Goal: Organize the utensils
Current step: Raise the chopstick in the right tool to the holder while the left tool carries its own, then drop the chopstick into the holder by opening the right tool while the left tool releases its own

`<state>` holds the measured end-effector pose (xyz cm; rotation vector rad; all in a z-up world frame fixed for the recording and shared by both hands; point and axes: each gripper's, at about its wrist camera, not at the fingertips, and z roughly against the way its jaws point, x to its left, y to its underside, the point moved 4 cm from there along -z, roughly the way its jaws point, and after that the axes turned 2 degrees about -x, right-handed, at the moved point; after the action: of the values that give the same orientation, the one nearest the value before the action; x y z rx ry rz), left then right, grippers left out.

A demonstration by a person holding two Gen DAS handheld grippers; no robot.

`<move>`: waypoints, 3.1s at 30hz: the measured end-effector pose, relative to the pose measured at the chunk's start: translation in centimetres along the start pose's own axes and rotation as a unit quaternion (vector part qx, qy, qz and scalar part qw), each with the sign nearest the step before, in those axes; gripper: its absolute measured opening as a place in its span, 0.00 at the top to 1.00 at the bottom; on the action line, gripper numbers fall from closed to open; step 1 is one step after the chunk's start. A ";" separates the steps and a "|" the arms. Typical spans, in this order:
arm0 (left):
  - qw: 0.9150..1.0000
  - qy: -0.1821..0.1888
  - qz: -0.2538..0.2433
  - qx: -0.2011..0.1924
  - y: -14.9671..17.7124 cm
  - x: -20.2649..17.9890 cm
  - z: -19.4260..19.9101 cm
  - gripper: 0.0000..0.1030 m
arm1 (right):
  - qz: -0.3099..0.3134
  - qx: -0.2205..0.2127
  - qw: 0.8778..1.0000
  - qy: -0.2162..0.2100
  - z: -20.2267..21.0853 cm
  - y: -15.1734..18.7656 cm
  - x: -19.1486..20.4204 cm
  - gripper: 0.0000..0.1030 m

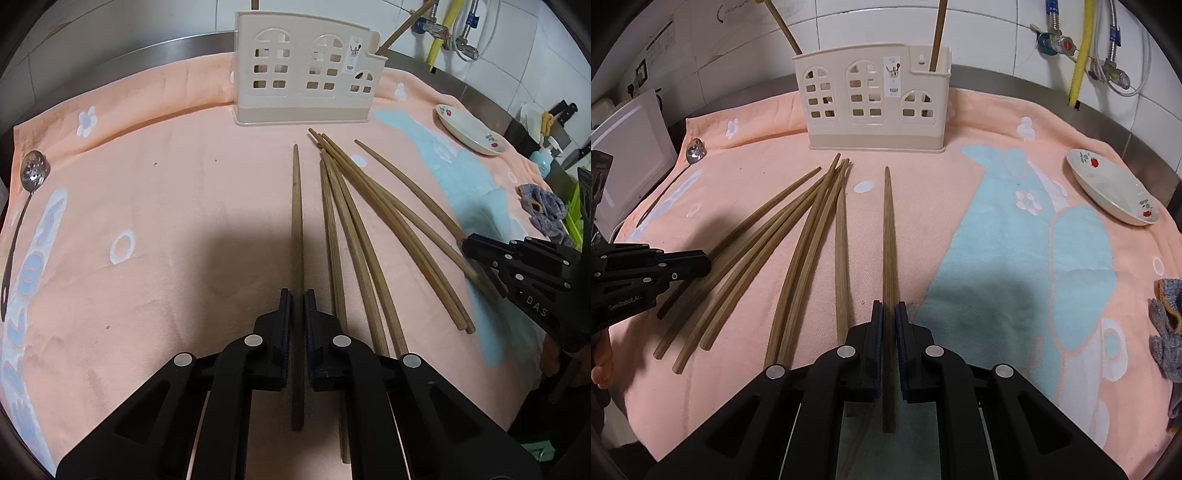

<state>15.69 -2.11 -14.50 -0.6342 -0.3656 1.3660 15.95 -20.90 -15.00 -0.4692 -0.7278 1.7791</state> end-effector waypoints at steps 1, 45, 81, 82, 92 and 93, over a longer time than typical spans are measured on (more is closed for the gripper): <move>1.000 0.000 -0.001 -0.004 -0.1 -0.1 0.3 0.94 | -0.001 -0.004 1.000 0.000 0.3 -0.1 0.0 0.93; 0.984 0.028 -0.073 -0.159 -17.1 -2.5 11.5 0.94 | 0.081 -0.181 0.979 -0.046 14.8 -20.5 -0.2 0.93; 0.982 -0.032 -0.032 -0.186 -25.1 1.0 9.2 0.43 | 0.073 -0.107 0.992 0.002 5.2 -25.2 -3.0 0.83; 0.981 -0.033 -0.032 -0.189 -24.9 1.0 9.5 0.40 | 0.073 -0.110 0.991 0.002 5.5 -25.1 -3.0 0.78; 0.976 -0.037 -0.031 -0.210 -20.9 0.2 12.7 0.09 | 0.064 -0.143 0.988 0.000 9.0 -21.2 -2.5 0.54; 0.977 -0.037 -0.031 -0.210 -20.3 0.2 12.9 0.06 | 0.062 -0.144 0.988 -0.004 9.2 -20.5 -2.3 0.51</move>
<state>24.07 -0.84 8.00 -0.9114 -0.7405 1.2620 25.30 -21.10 5.61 -0.7149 -0.9853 1.7991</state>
